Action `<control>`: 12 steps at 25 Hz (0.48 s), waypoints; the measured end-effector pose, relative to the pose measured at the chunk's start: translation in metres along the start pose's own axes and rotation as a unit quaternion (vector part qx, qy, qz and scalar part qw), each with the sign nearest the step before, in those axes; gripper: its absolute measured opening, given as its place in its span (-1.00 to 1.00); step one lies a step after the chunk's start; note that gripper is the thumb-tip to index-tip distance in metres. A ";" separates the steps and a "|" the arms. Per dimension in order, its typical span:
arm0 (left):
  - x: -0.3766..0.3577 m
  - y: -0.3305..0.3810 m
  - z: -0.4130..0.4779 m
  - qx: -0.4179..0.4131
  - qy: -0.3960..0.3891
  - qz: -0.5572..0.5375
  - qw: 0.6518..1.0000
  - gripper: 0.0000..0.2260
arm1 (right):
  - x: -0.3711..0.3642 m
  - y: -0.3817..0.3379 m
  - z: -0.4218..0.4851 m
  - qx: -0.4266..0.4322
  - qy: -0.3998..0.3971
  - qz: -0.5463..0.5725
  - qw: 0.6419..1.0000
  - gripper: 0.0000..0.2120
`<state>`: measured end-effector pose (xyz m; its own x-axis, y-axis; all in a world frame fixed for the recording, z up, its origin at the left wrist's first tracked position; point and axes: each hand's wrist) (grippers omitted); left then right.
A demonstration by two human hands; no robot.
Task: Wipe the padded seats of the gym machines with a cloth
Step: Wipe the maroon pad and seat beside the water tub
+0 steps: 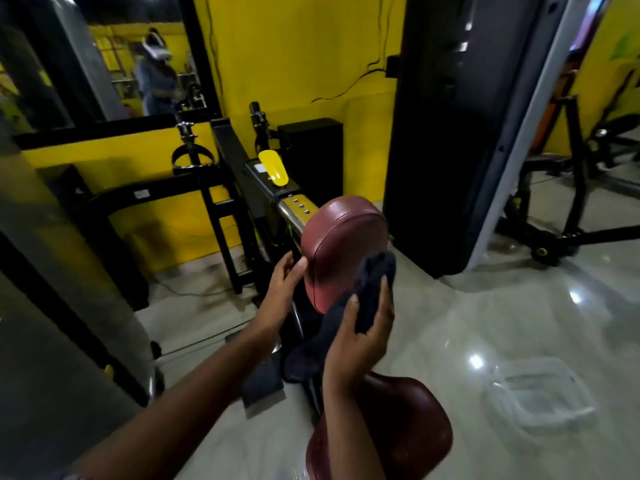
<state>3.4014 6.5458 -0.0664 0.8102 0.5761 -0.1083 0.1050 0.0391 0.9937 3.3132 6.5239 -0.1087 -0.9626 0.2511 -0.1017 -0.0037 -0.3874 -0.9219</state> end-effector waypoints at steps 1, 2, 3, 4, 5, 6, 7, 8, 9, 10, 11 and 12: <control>0.000 0.008 0.012 -0.006 -0.025 -0.017 1.000 -0.28 | -0.015 -0.002 0.005 0.018 0.002 -0.017 1.000 -0.58; 0.002 0.012 0.026 -0.008 -0.057 -0.041 0.997 -0.25 | -0.031 -0.007 0.011 0.029 -0.006 -0.038 0.999 -0.57; 0.001 0.014 0.036 -0.001 -0.092 -0.054 0.994 -0.23 | -0.047 -0.013 0.015 0.043 -0.011 -0.067 0.997 -0.58; -0.001 0.015 0.041 0.003 -0.124 -0.067 0.990 -0.23 | -0.060 -0.017 0.018 0.064 -0.006 -0.098 0.993 -0.59; 0.000 0.012 0.046 0.001 -0.147 -0.061 0.987 -0.26 | -0.069 -0.015 0.021 0.079 0.007 -0.119 0.990 -0.60; 0.000 0.009 0.049 -0.008 -0.154 -0.042 0.987 -0.29 | -0.074 -0.009 0.026 0.074 0.023 -0.123 0.989 -0.60; 0.001 0.004 0.052 -0.016 -0.155 -0.030 0.987 -0.30 | -0.075 0.003 0.032 0.044 0.044 -0.108 0.992 -0.59; 0.002 0.001 0.055 -0.020 -0.158 -0.026 0.987 -0.28 | -0.074 0.018 0.040 -0.006 0.067 -0.082 0.994 -0.57; 0.003 -0.001 0.059 -0.025 -0.165 -0.028 0.985 -0.25 | -0.071 0.032 0.045 -0.065 0.090 -0.055 0.992 -0.54; 0.005 -0.001 0.060 -0.026 -0.171 -0.029 0.984 -0.23 | -0.069 0.041 0.042 -0.111 0.094 -0.043 0.988 -0.52; 0.006 0.001 0.060 -0.021 -0.180 -0.030 0.983 -0.24 | -0.069 0.042 0.032 -0.133 0.086 -0.046 0.986 -0.50; 0.008 0.001 0.059 -0.020 -0.187 -0.026 0.982 -0.28 | -0.070 0.034 0.021 -0.128 0.068 -0.056 0.988 -0.49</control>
<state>3.4426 6.5021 -0.0682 0.9604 0.2323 -0.1538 0.1344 0.0976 0.9861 3.3750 6.4748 -0.1253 -0.9147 0.4031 -0.0267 -0.0228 -0.1175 -0.9928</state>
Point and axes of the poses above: each hand's wrist, its own z-axis towards the middle knuckle, its own x-axis out of the back of the hand, y = z × x, and after that the axes turned 7 degrees about -z, right-handed
